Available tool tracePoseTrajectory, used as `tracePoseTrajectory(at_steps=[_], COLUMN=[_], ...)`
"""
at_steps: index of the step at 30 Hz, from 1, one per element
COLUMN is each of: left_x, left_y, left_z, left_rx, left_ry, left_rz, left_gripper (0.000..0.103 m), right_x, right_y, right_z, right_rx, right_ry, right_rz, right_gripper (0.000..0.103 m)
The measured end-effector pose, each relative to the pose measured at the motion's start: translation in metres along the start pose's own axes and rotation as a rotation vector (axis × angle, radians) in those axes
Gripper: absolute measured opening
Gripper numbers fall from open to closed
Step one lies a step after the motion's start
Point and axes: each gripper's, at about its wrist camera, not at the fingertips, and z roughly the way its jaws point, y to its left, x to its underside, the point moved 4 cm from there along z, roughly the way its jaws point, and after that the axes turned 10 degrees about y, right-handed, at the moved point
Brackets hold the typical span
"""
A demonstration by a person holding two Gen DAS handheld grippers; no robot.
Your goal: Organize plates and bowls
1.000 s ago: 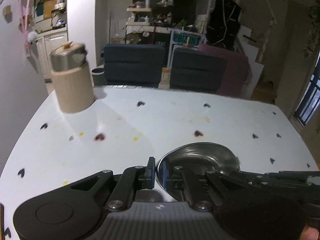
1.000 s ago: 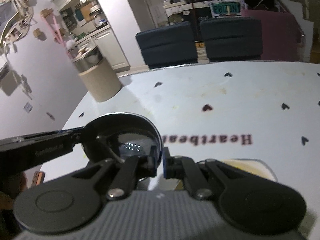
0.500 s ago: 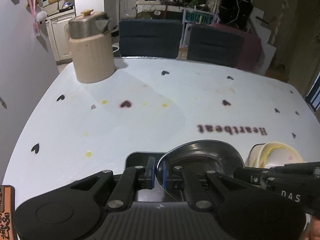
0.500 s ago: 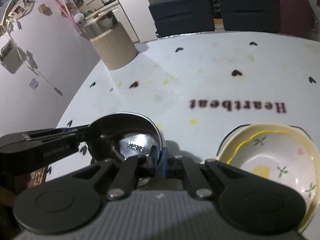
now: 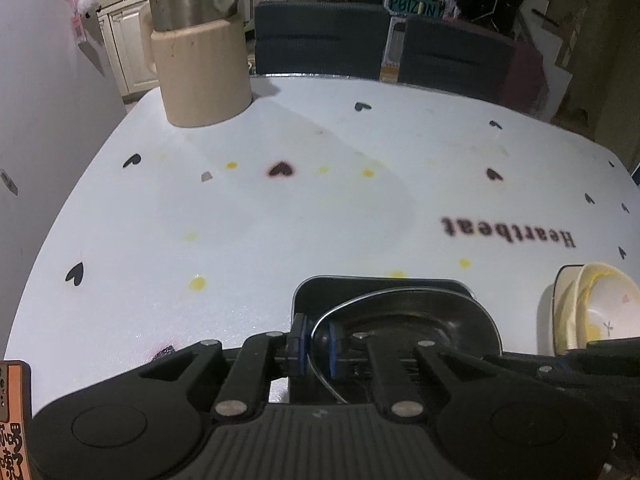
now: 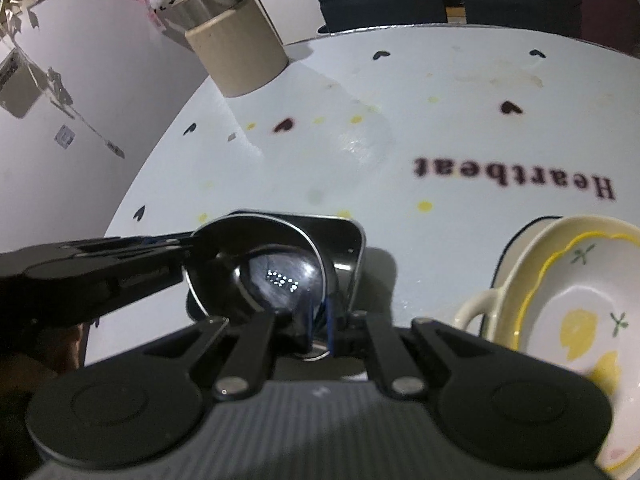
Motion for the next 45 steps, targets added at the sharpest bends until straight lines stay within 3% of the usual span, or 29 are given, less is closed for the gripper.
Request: tracePoseTrajectory(at_steps=[11,19,23,28,33,36,45], left_x=[-0.008,-0.015,-0.016,-0.017,-0.013,-0.011,0.001], left_y=[-0.005,-0.007,-0.007,-0.003,-0.002,0.003,0.025], left_z=[0.022,0.027,0.027,0.018,0.002,-0.004,0.006], left_rx=[-0.014,-0.02,-0.013,0.01,0.005,0.008,-0.032], left_ry=[0.024,0.013,0.007,-0.004,-0.046,-0.056,0.011], left_rz=[0.028,0.049,0.048,0.041,0.061,0.051,0.01], left_gripper=[0.014,0.016,0.017,0.025,0.056,0.056,0.056], right_x=[-0.004,-0.005,-0.01,-0.021,-0.026,-0.028,-0.034], right_y=[-0.001,0.001,-0.002,-0.014,-0.02,-0.019,-0.016], right_z=[0.013,0.01,0.001,-0.005,0.002,0.005,0.024], right_rx=[0.011,-0.024,0.002,0.054,0.089,0.099,0.14], right_ry=[0.027,0.058,0.03,-0.032,-0.045,-0.046,-0.04], right_rz=[0.02,-0.009,-0.023,0.007,0.009,-0.003,-0.022], right_gripper=[0.011,0.024,0.025,0.025,0.025,0.025,0.025])
